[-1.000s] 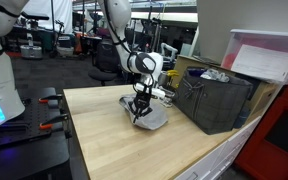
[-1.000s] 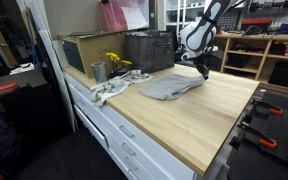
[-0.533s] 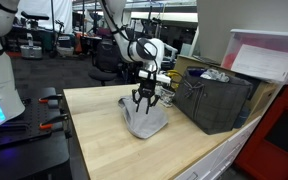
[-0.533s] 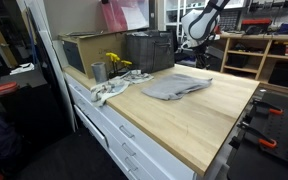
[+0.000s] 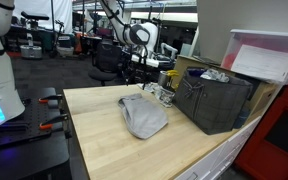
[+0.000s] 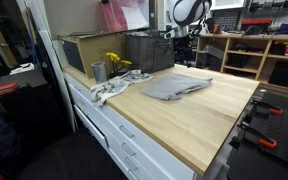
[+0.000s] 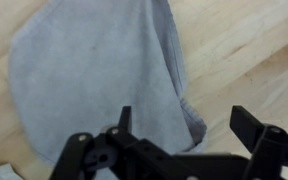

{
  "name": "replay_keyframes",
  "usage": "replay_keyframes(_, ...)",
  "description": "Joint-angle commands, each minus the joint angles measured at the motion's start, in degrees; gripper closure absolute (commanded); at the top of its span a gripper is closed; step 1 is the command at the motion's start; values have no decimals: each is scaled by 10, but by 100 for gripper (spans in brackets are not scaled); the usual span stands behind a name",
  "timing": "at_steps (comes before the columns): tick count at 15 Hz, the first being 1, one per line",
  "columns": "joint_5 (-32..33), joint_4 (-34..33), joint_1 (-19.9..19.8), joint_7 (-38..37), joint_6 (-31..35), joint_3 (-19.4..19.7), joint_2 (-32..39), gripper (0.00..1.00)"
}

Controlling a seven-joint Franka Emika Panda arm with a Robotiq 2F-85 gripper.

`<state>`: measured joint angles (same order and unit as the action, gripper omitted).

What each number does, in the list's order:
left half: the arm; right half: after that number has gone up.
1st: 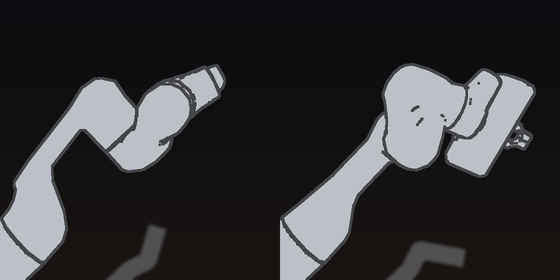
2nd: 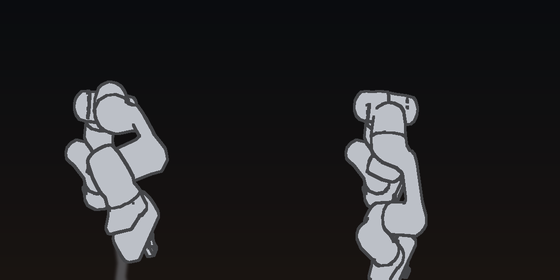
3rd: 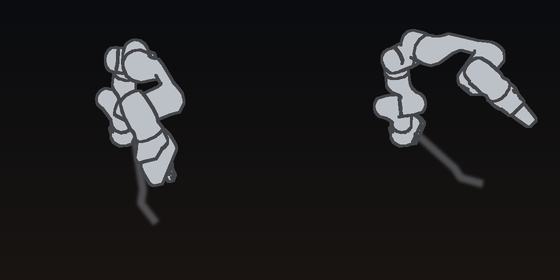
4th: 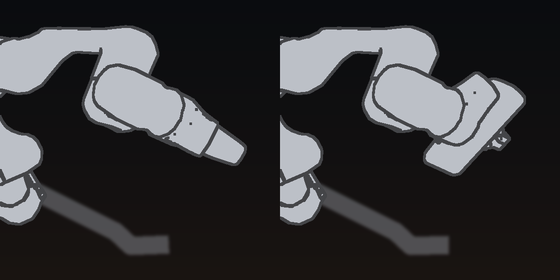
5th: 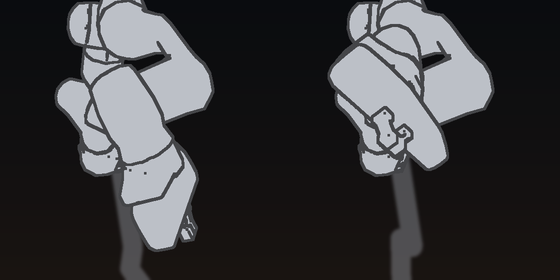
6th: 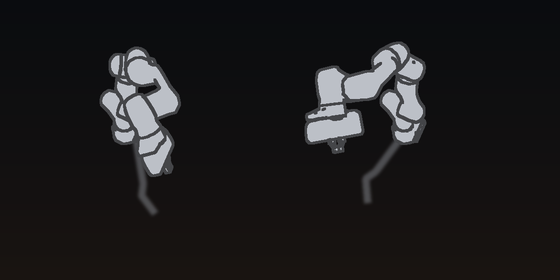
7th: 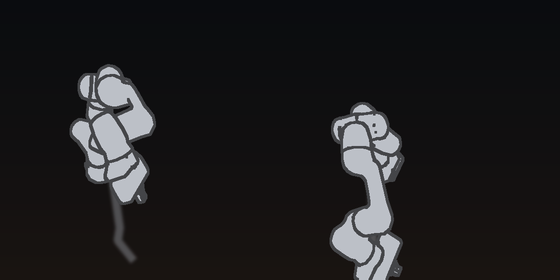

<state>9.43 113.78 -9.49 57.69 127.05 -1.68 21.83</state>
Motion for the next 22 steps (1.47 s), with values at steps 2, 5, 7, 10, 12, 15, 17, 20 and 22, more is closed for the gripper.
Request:
replay_keyframes(2, -35, 20, 31, -5, 7, -24, 14, 0)
replay_keyframes(5, -44, 18, 42, -4, 8, -32, 38, 0)
replay_keyframes(7, -47, 17, 45, -8, 10, -35, 58, 0)
replay_keyframes(10, -52, 8, 44, -12, 10, -35, 89, 0)
replay_keyframes(12, -52, 1, 43, -14, 10, -35, 109, 0)
replay_keyframes(15, -51, -19, 42, -18, 9, -35, 142, 0)
replay_keyframes(17, -48, -36, 41, -22, 11, -35, 158, 0)
replay_keyframes(20, -43, -64, 41, -25, 12, -34, 180, 0)
replay_keyframes(22, -42, -79, 40, -25, 12, -33, 191, 0)
